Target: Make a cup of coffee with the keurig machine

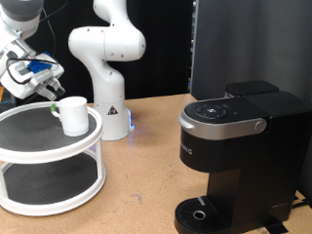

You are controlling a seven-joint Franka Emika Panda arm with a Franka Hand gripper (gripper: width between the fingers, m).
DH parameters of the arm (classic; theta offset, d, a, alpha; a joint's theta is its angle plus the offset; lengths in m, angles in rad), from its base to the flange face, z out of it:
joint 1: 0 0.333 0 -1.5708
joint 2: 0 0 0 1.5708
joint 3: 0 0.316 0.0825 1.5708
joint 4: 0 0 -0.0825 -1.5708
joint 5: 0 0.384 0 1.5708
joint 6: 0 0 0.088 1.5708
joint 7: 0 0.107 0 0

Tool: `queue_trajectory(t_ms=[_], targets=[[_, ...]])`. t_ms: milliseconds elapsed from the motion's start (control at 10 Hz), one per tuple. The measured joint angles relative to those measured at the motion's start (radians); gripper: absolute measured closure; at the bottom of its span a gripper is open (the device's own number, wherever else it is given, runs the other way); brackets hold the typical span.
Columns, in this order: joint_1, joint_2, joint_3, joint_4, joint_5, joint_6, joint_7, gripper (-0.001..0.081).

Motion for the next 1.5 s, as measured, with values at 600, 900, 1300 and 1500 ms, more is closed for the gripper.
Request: queue_trajectory(t_ms=[600, 900, 1300, 1500], targets=[[0.014, 0.048, -0.024, -0.018, 0.061, 0.073, -0.073, 0.0030], [0.027, 0.082, -0.027, -0.038, 0.103, 0.120, -0.109, 0.0005], [0.032, 0.109, -0.043, -0.045, 0.138, 0.120, -0.148, -0.0002], [0.032, 0.110, -0.053, -0.048, 0.144, 0.120, -0.167, 0.0265]])
